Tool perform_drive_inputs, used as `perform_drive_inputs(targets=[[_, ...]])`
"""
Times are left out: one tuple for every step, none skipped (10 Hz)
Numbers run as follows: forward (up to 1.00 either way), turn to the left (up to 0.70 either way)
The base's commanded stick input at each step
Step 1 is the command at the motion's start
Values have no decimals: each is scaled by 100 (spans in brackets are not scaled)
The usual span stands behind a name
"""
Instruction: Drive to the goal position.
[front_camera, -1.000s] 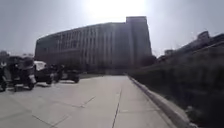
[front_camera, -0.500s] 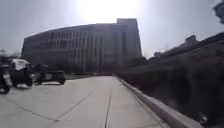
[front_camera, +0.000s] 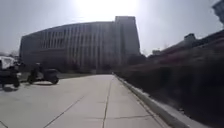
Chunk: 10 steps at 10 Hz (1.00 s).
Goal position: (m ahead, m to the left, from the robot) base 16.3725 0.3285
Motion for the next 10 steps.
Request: perform_drive_inputs(targets=[[100, 0], [100, 0], [100, 0], [100, 4], [100, 9], [100, 14], [100, 20], [100, 25], [100, 39], [100, 29]])
